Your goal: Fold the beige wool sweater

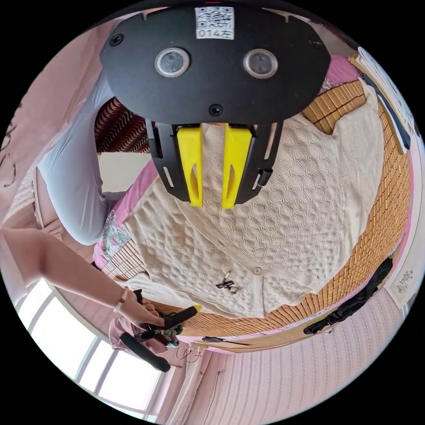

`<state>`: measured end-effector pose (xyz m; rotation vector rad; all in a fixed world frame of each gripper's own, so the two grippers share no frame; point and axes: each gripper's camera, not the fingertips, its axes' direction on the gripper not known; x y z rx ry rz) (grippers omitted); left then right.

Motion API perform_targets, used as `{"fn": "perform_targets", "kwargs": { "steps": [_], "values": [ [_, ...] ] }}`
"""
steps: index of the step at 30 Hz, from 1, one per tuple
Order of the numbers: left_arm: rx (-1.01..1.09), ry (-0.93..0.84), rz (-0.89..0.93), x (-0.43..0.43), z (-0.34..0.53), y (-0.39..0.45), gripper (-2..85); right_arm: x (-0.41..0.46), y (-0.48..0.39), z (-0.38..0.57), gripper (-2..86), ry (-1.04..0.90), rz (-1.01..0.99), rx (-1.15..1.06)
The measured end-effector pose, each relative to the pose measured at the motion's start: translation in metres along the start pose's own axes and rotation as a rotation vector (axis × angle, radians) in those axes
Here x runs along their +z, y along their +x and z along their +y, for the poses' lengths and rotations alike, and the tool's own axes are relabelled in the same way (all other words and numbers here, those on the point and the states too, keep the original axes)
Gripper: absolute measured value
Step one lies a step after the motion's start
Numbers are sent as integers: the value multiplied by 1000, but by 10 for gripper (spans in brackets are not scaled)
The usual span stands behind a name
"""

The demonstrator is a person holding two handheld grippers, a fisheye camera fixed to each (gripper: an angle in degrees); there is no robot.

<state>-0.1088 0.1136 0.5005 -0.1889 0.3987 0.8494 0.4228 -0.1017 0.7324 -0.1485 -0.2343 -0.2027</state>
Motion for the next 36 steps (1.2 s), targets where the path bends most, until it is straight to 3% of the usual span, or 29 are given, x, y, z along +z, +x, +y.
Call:
{"fn": "perform_targets", "kwargs": {
  "steps": [4,7,12,14,19,22,24,28,36],
  "values": [
    [35,-81,95,22,10,39,80,5,-16,113,114,-196,-79,74],
    [2,-114,105,43,10,54,75,-8,-12,160,112,-153,-91,169],
    [8,-117,27,59,1,68,7,-2,11,192,94,-183,-170,266],
    [21,-121,14,58,-3,73,-3,7,18,205,23,-209,-176,269],
    [56,-48,20,37,-17,91,-8,3,38,224,9,-214,-191,249],
    [105,-91,-4,57,-25,101,-3,7,51,233,17,-227,-231,266],
    [111,-197,-10,85,-29,106,5,1,63,238,29,-191,-260,273],
    [100,-160,-17,92,-31,116,29,-27,125,261,68,-58,-100,424],
    [72,-117,94,84,-37,134,31,-46,216,307,107,149,22,658]
  ]
}}
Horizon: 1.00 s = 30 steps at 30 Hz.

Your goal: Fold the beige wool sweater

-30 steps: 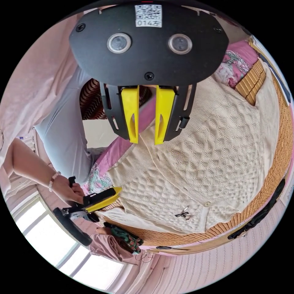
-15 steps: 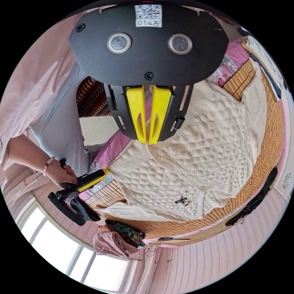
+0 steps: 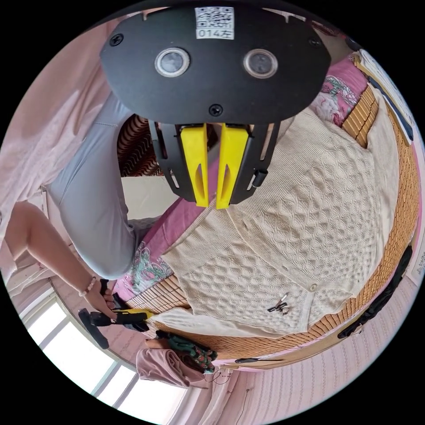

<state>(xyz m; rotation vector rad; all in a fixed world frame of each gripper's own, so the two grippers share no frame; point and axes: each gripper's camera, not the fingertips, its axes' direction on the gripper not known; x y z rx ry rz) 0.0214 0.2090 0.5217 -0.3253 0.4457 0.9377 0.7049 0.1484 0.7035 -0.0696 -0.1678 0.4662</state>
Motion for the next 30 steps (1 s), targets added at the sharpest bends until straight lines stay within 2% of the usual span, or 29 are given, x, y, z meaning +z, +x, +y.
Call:
{"fn": "perform_targets", "kwargs": {
  "steps": [5,8,16,20,24,30],
  "values": [
    [-2,6,100,-2,-3,18,31,0,61,-18,137,189,52,202],
    [40,9,88,-5,-14,30,32,8,97,-18,140,265,-21,352],
    [190,41,34,3,-105,53,44,-2,135,1,155,445,113,357],
    [281,74,7,15,-167,83,57,16,169,0,149,299,8,444],
    [390,92,54,35,-230,122,61,21,183,7,135,304,-41,477],
    [436,57,-20,83,-292,169,77,24,215,18,69,292,-131,545]
  ]
}}
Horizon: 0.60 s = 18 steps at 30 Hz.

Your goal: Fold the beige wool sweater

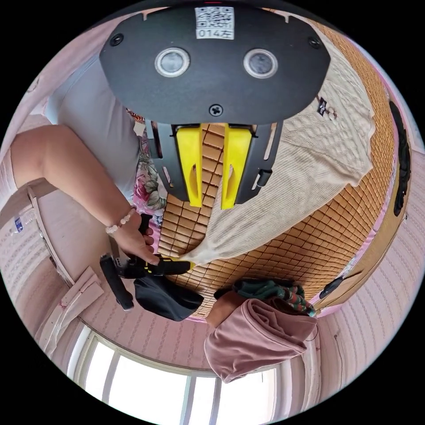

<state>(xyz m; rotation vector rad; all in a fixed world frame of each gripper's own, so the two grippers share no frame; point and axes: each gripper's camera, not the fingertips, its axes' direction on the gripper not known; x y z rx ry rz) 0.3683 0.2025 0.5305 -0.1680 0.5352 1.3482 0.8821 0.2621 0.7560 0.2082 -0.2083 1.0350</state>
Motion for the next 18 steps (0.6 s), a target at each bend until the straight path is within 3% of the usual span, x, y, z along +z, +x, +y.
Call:
{"fn": "perform_targets", "kwargs": {
  "steps": [5,9,15,18],
  "values": [
    [13,-109,-88,39,-34,11,80,3,16,1,24,-3,-268,12],
    [54,-193,-115,63,-43,16,78,-1,19,3,17,21,-332,-27],
    [40,-155,-72,57,-30,11,11,-8,28,13,12,103,-541,-52],
    [-22,-64,-55,31,-15,2,4,-9,30,19,12,167,-809,-100]
  ]
}}
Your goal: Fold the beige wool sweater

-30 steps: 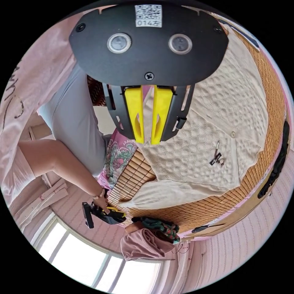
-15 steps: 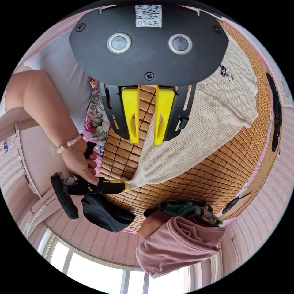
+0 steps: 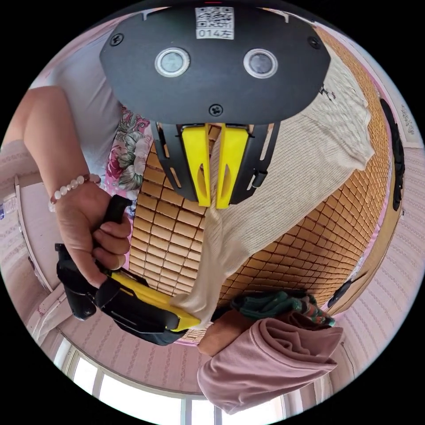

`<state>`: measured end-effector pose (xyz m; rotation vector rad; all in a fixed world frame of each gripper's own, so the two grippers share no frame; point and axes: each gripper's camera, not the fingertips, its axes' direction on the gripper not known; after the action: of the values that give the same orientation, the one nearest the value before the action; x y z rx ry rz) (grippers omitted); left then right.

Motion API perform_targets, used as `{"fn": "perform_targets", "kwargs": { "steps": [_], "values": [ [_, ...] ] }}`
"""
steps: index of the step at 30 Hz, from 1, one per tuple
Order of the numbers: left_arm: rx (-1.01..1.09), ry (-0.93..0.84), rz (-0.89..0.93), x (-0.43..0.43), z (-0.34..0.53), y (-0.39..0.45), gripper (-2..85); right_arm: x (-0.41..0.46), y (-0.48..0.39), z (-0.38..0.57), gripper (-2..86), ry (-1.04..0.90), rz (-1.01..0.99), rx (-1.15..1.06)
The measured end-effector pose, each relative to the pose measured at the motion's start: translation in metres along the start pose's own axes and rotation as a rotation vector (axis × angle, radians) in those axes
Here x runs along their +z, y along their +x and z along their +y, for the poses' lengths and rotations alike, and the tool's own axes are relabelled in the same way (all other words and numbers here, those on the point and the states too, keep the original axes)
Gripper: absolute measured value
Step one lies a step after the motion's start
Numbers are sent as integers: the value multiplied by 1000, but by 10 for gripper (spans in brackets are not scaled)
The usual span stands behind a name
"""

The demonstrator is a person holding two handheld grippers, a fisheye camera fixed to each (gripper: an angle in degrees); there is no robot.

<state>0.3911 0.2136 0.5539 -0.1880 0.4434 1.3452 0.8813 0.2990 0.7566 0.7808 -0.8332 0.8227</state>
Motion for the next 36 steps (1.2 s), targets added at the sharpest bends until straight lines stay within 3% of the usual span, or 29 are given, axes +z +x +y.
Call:
{"fn": "perform_targets", "kwargs": {
  "steps": [2,9,17,19,22,24,27,30,36],
  "values": [
    [-31,67,2,-21,14,-8,1,4,-12,2,12,-5,-135,-78],
    [-206,278,10,-103,91,-51,-5,49,-90,16,12,-127,-338,-253],
    [-507,487,-85,-210,232,-129,11,246,-266,106,20,-518,-505,-505],
    [-650,473,-135,-227,296,-158,33,294,-295,147,27,-617,-486,-543],
    [-848,376,-197,-226,384,-185,56,368,-315,229,55,-794,-304,-603],
    [-958,297,-182,-218,436,-197,63,400,-308,275,64,-944,-168,-586],
    [-1068,237,-76,-214,505,-204,64,411,-289,319,66,-1063,-142,-520],
    [-1102,260,-36,-221,549,-205,62,403,-270,338,63,-1120,-61,-487],
    [-1227,407,-149,-259,629,-204,63,405,-268,358,42,-1176,59,-452]
  ]
}}
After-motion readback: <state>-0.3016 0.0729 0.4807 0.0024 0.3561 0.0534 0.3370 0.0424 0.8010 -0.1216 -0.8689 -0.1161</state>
